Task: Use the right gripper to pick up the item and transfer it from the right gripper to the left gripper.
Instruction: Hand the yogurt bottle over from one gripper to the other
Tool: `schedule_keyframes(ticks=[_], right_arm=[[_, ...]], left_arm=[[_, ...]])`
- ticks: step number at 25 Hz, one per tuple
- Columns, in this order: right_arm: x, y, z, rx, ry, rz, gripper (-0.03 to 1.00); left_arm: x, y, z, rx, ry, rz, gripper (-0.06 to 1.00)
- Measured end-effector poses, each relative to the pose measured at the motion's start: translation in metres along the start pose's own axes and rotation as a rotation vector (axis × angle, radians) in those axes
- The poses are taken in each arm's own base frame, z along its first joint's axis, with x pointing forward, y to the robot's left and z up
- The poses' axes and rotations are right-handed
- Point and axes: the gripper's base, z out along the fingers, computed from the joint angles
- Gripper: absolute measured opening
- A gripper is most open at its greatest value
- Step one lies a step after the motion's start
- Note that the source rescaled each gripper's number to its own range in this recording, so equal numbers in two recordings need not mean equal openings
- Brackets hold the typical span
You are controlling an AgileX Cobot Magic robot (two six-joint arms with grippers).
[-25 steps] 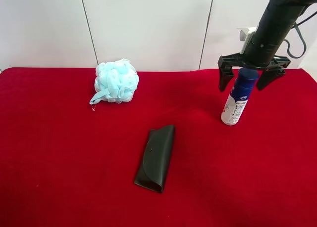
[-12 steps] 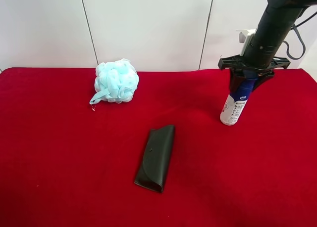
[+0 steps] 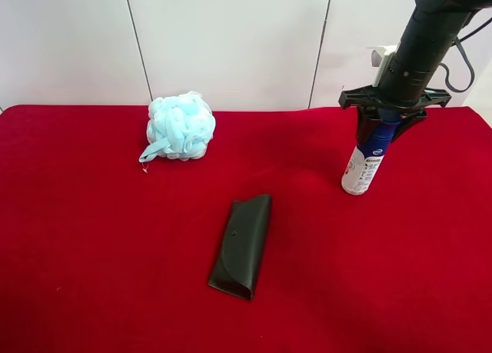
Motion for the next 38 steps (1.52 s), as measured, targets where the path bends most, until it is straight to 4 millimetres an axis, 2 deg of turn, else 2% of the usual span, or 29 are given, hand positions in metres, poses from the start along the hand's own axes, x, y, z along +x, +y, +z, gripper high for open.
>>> schedule_keyframes(ticks=[9,13,18,26,38], right_arm=[[0.015,0.004,-0.052,-0.015,-0.083,-0.004,0.01],[0.022,0.014,-0.07,-0.022,-0.119,-0.032,0.01],[0.033,0.042,-0.086,-0.063,-0.132,-0.1,0.01],[0.051,0.086,-0.102,-0.226,-0.124,-0.189,0.01],[0.081,0.167,-0.107,-0.406,-0.105,-0.386,0.01]], left_arm=[[0.0,0.0,0.0,0.0,0.0,0.0,1.0],[0.0,0.0,0.0,0.0,0.0,0.0,1.0],[0.0,0.0,0.0,0.0,0.0,0.0,1.0],[0.0,0.0,0.0,0.0,0.0,0.0,1.0],[0.0,-0.002,0.0,0.027,-0.001,0.009,1.0]])
